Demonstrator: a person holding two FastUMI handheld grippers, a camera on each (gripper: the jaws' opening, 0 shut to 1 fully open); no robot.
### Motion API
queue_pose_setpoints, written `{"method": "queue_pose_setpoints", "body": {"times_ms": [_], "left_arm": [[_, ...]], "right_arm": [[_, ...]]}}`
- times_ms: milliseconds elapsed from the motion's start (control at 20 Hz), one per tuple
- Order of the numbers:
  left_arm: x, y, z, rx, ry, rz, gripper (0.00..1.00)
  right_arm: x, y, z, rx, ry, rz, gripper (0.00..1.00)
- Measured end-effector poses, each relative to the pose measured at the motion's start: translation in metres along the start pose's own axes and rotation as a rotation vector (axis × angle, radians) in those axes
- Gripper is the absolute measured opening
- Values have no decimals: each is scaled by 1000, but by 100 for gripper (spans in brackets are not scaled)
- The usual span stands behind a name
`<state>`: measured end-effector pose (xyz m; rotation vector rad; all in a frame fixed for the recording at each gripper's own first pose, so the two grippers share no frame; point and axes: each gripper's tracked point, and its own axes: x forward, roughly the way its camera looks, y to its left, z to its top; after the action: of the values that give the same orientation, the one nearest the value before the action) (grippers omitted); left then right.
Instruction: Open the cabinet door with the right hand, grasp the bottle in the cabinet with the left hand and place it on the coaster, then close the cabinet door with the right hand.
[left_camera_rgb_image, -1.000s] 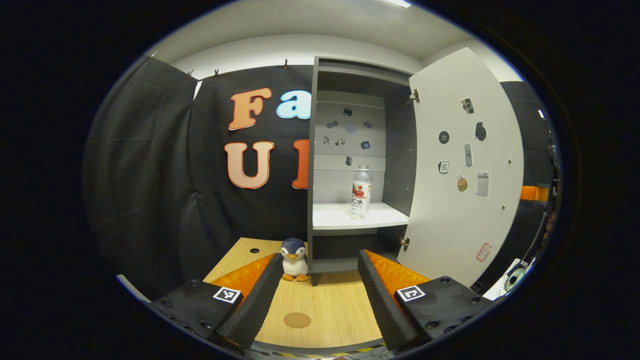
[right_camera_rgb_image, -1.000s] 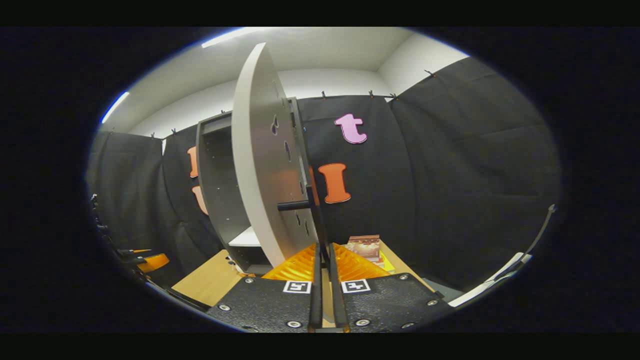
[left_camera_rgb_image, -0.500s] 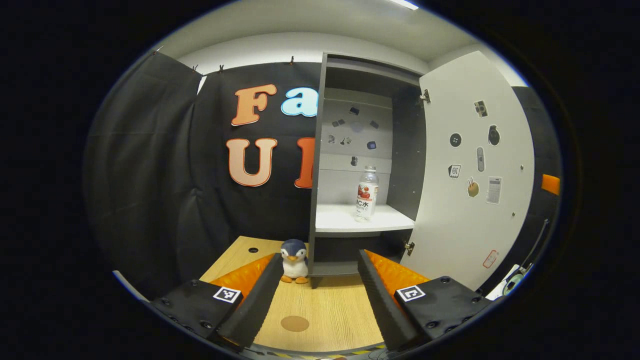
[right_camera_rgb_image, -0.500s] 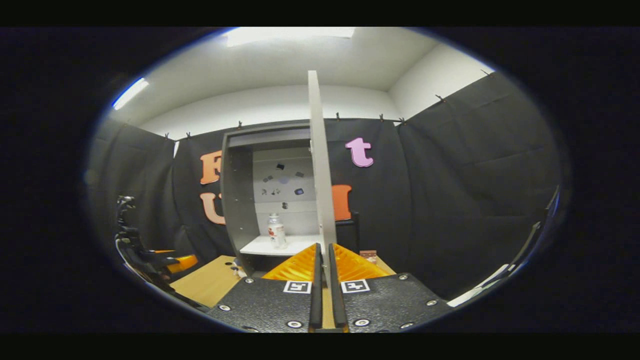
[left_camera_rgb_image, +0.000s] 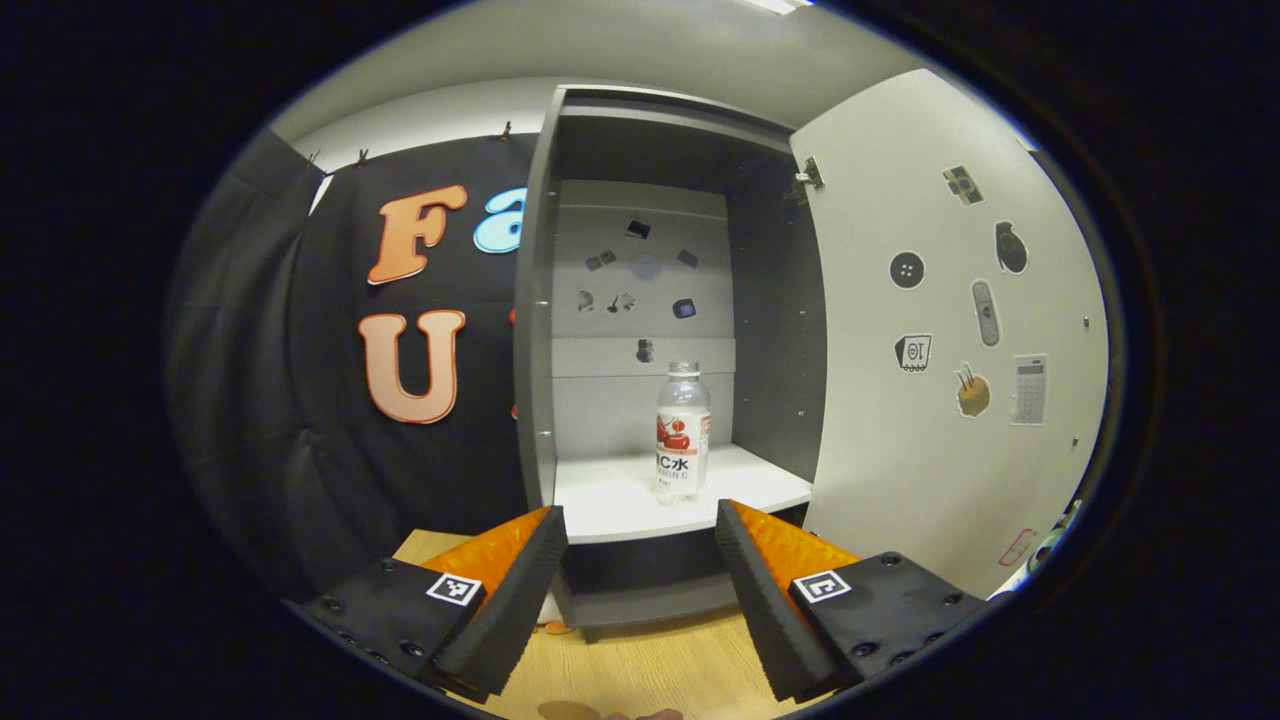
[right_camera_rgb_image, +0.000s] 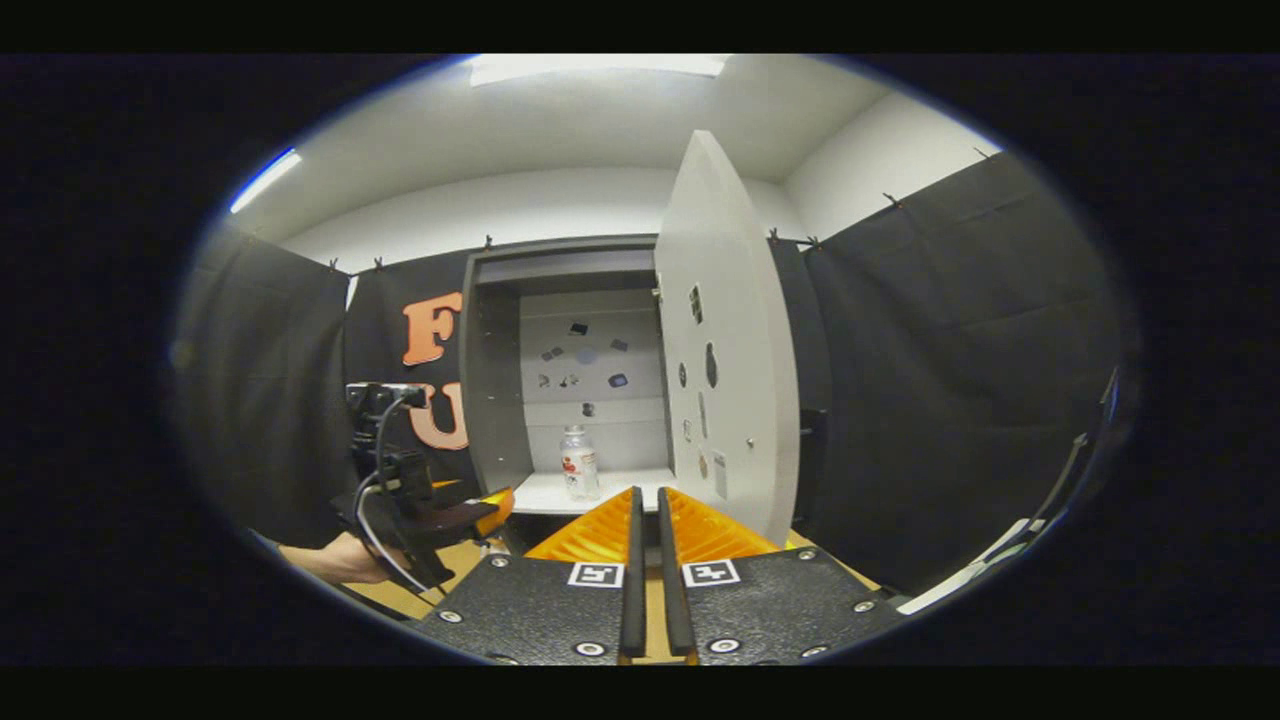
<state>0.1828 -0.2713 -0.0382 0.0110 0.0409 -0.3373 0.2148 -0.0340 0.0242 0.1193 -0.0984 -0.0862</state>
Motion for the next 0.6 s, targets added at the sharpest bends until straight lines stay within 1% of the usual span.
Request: {"method": "queue_pose_setpoints", "body": {"times_ms": [50,100,150,200,250,300,350,400,450,600], "left_arm": [[22,-6,-1,16,-8,-22,95],[42,-10,-2,31,-15,-36,97],[60,-12,-3,46,-23,-42,95],[77,-14,-4,53,-32,-46,95],[92,-18,-4,57,-40,-63,97],[108,-22,-5,57,-46,-78,96],[120,-22,-7,60,-44,-84,95],[132,-23,-7,56,-48,-93,96],[143,-24,-6,48,-51,-98,95],[172,-25,-7,22,-53,-112,95]], "right_arm": [[3,2,-1,11,5,-9,7],[8,5,-5,24,16,-16,7],[15,10,-8,39,28,-17,7],[21,13,-10,48,32,-27,7],[30,13,-12,50,37,-35,4],[36,14,-14,47,45,-47,7],[45,14,-18,49,58,-55,7],[52,17,-21,50,68,-56,7],[60,19,-24,45,78,-62,0],[82,22,-32,39,106,-76,0]]}}
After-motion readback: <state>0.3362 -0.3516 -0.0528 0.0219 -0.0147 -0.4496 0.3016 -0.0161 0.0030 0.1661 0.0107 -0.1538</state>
